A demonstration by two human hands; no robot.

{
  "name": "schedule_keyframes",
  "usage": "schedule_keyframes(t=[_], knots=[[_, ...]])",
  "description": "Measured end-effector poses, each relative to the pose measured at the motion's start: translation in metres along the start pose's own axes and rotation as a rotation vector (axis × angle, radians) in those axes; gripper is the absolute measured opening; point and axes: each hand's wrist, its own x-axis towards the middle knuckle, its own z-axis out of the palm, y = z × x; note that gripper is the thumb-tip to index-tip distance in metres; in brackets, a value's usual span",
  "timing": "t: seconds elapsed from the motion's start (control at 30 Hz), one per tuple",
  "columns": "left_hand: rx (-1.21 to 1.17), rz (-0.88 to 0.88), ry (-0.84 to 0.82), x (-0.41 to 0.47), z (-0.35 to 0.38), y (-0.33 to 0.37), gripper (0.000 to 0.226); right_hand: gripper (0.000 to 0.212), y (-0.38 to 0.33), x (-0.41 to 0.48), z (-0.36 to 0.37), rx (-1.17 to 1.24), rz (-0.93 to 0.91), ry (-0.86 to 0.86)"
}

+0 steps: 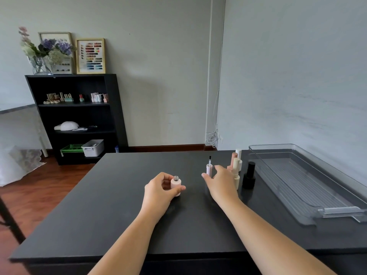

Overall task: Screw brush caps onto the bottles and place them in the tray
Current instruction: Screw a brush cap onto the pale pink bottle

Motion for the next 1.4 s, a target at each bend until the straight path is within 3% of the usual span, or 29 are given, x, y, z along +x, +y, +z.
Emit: schedule_keyframes(t=[0.17, 0.43, 0.67, 0.83, 1.13, 1.4], knots=[[-0.036, 0.012, -0.001, 0.001, 0.000, -0.001, 0.024, 0.022, 0.001, 0.007, 0.009, 0.017, -0.021, 0.054], [-0.020, 0.038, 0.014, 0.000, 0.000, 0.002, 0.015, 0.022, -0.002, -0.015, 0.000, 0.130, -0.224, 0.022], [0.079, 0.092, -0.019, -0.003, -0.001, 0.003, 0.026, 0.015, 0.006, -0.038, -0.002, 0.319, -0.279, -0.247], [0.072, 0.087, 0.013, -0.004, 0.000, 0.005, 0.035, 0.020, 0.011, -0.032, -0.006, 0.453, -0.317, -0.165], [0.065, 0.109, 0.044, -0.003, 0.001, 0.004, 0.026, 0.019, 0.014, -0.031, -0.006, 0.651, -0.267, -0.088], [0.062, 0.117, 0.016, -0.004, 0.000, 0.005, 0.032, 0.018, 0.015, -0.031, -0.005, 0.636, -0.274, -0.091]])
